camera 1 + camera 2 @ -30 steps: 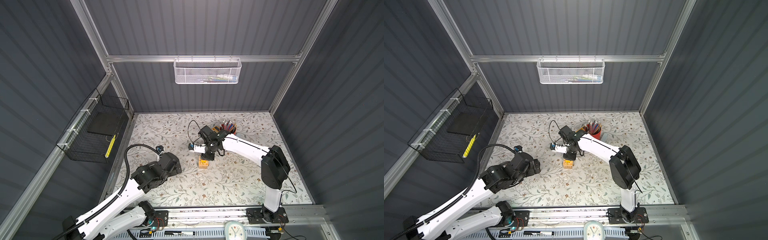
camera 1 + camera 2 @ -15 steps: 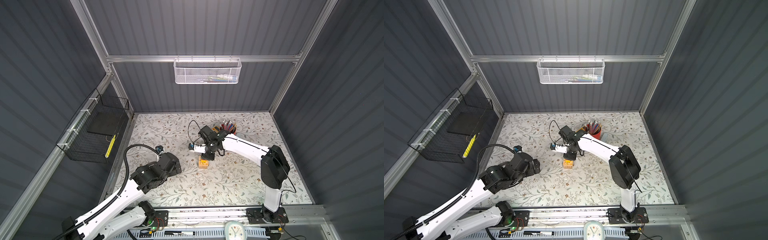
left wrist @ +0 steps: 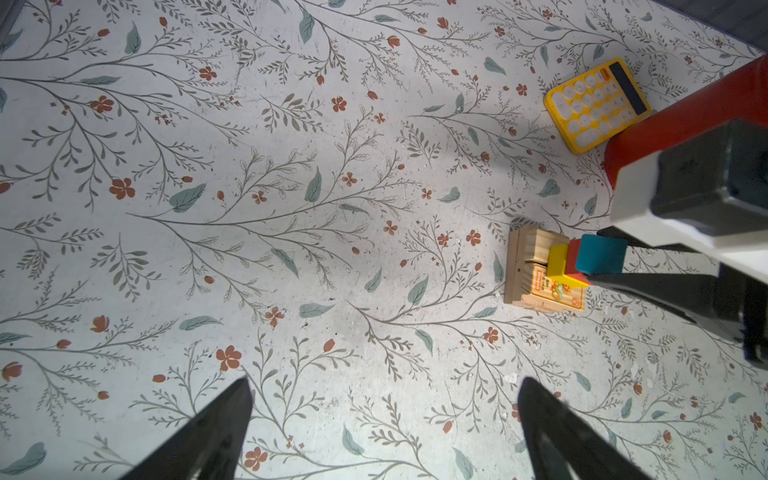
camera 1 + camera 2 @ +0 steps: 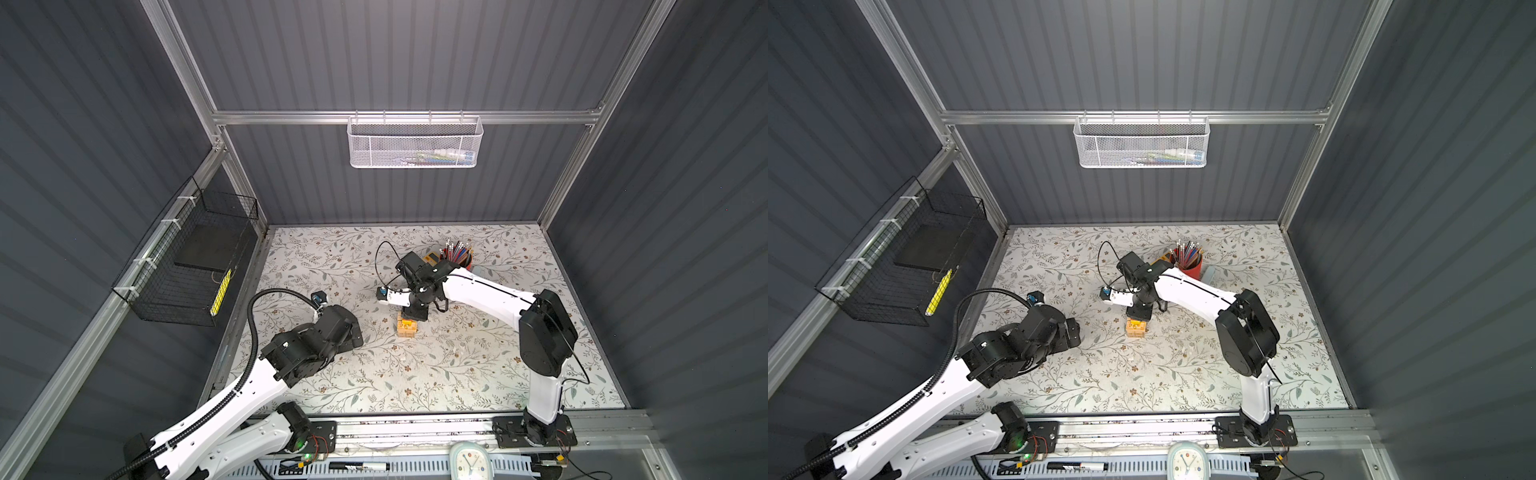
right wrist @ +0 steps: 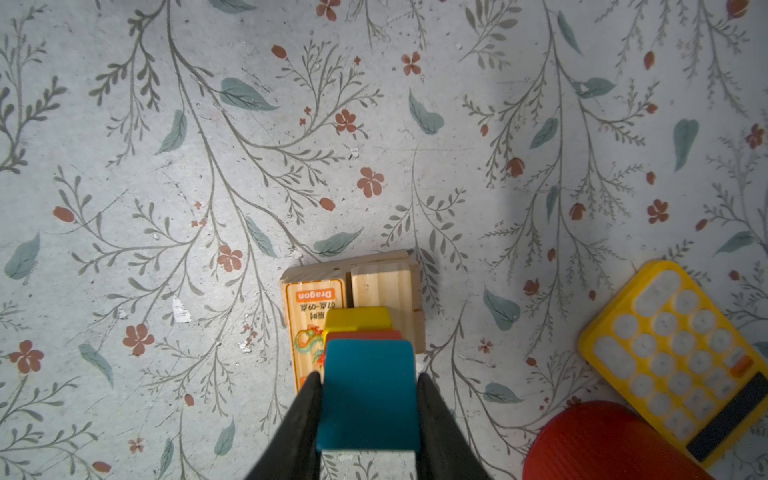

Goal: Build the wood block tower

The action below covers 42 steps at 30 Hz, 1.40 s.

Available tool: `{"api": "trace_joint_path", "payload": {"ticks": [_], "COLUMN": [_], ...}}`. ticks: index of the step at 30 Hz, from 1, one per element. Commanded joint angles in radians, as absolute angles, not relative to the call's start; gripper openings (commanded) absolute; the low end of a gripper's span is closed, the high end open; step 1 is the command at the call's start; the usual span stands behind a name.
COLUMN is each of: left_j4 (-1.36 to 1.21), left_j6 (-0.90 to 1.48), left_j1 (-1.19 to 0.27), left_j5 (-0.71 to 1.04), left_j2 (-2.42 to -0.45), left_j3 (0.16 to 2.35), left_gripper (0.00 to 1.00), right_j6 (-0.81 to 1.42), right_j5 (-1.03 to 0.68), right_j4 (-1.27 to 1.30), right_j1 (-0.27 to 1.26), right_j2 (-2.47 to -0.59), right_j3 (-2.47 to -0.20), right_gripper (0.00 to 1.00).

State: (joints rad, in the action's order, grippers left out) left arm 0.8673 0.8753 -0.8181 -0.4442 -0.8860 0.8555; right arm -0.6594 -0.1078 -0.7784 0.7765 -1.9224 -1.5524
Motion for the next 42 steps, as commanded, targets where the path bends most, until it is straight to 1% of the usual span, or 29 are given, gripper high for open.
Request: {"api": "trace_joint_path", "payload": {"ticks": [1,6,19,23,27,31,34,37,40,42], "left_j4": [0.889,0.889,0.889,0.890,0.898,0.896,0.876,0.811,0.706,0.645], "left_j6": [0.868,0.867,0.862,0.856,0.851,0.851,0.843,0.816,0.778,0.741], "left_j1": [-0.813,-0.813,-0.813,-0.813,-0.813,-0.812,-0.812,-0.812,-0.777,-0.723], "left_j5": [-0.451,-0.452,-0.453,-0.454,-0.466,-0.484,-0.514,-0.577,-0.634,-0.698], "left_j2": [-0.881,-0.884,-0.892,-0.896,-0.902,-0.902,-0.919,-0.961,-1.020,-1.074], "left_j3": [0.850,0.853,0.859,0.868,0.883,0.892,0.901,0.891,0.872,0.872], "left_gripper": [1.00,1.00,1.00,1.00,1.00,1.00,1.00,1.00,1.00,1.00], "right_j6": [-0.666,-0.669,-0.650,-0.619,-0.533,-0.390,-0.259,-0.100,0.055,0.158], "right_j5": [-0.110,-0.107,-0.128,-0.137,-0.134,-0.101,-0.033,0.072,0.243,0.327], "right_j4": [-0.787,-0.788,-0.787,-0.774,-0.739,-0.692,-0.656,-0.608,-0.579,-0.561], "right_j1": [0.772,0.772,0.773,0.775,0.772,0.767,0.757,0.717,0.646,0.551], "right_j2": [-1.942,-1.941,-1.898,-1.838,-1.734,-1.592,-1.471,-1.345,-1.231,-1.154], "right_j3": [-1.577,-1.577,-1.589,-1.589,-1.566,-1.503,-1.431,-1.334,-1.212,-1.113], "right_gripper": [0.33,0.36,0.51,0.55,0.61,0.71,0.79,0.88,0.98,0.99]}}
